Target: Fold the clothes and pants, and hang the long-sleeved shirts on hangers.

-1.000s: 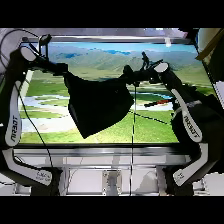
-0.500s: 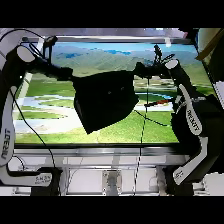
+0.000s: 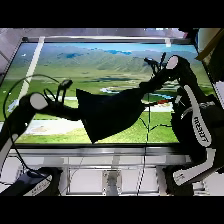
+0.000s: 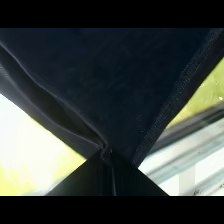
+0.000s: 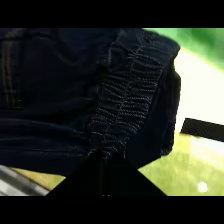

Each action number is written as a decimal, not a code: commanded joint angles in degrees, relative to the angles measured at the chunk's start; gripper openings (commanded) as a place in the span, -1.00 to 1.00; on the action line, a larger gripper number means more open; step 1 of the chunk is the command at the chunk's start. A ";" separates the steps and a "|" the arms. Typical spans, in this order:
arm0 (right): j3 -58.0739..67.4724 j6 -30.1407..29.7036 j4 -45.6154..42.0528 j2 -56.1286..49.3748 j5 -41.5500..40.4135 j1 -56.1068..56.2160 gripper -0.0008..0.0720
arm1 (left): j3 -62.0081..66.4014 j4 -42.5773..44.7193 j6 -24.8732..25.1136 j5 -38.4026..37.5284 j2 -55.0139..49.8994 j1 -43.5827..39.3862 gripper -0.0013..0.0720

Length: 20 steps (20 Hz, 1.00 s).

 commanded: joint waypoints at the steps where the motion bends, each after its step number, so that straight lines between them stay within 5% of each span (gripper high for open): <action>1: -9.25 0.44 -5.75 1.27 1.99 2.78 -0.92 | -10.25 1.27 -3.32 2.95 4.09 -4.42 -0.90; 7: -15.61 2.97 -10.38 1.42 -0.48 3.80 -0.92 | -11.67 1.49 -8.17 3.98 4.07 -15.98 -0.90; 14: -15.61 4.44 -10.40 1.55 -3.85 3.69 -0.92 | -11.67 1.46 -21.66 5.16 3.91 -34.12 -0.90; 18: -15.61 5.81 -10.01 1.55 -5.31 3.69 -0.92 | -11.67 1.18 -22.93 7.37 -2.03 -41.70 -0.89; 19: -15.61 5.79 -9.99 1.55 -5.25 3.72 -0.92 | -11.67 0.11 -22.97 7.32 -5.11 -43.10 -0.84; 20: -15.61 5.79 -9.99 1.57 -5.07 3.69 -0.92 | -11.67 -1.66 -22.88 7.21 -8.02 -44.04 -0.33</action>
